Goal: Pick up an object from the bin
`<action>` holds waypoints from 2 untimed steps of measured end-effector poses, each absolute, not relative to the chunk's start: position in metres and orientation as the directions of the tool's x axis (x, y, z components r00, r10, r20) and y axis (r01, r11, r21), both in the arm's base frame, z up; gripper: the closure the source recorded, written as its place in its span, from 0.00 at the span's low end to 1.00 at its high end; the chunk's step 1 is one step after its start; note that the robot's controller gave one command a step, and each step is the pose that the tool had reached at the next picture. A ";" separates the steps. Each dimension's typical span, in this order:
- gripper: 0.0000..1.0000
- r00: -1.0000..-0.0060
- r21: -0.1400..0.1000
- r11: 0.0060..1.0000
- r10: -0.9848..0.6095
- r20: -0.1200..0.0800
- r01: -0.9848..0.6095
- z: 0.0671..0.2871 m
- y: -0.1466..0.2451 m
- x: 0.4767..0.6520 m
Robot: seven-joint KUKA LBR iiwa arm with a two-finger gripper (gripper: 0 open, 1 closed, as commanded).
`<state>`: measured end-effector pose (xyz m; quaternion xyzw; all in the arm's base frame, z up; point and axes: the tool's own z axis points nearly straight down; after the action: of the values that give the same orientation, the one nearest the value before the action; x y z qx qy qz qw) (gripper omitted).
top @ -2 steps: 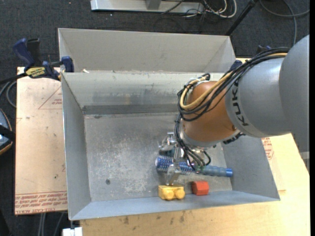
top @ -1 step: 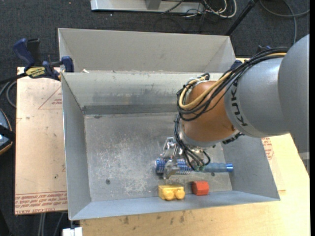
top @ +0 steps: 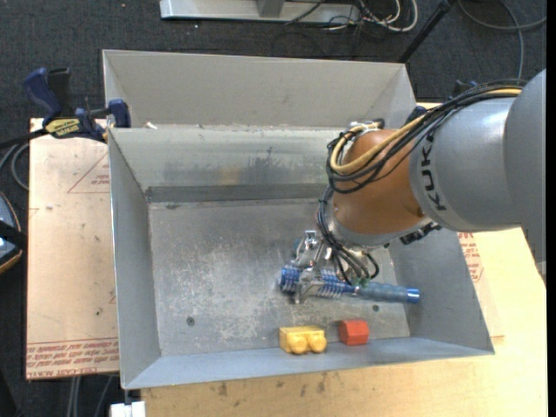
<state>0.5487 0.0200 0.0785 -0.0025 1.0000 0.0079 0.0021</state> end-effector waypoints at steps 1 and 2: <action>1.00 -1.000 0.001 1.000 0.007 -0.009 0.007 0.223 0.007 0.547; 1.00 -0.996 0.001 0.996 0.090 0.005 0.090 0.183 0.024 0.522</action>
Offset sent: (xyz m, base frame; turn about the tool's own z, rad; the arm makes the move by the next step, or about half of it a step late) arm -0.0037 -0.0136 0.1410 0.0099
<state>0.5218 0.0241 0.1833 0.0449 0.9990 0.0007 -0.0023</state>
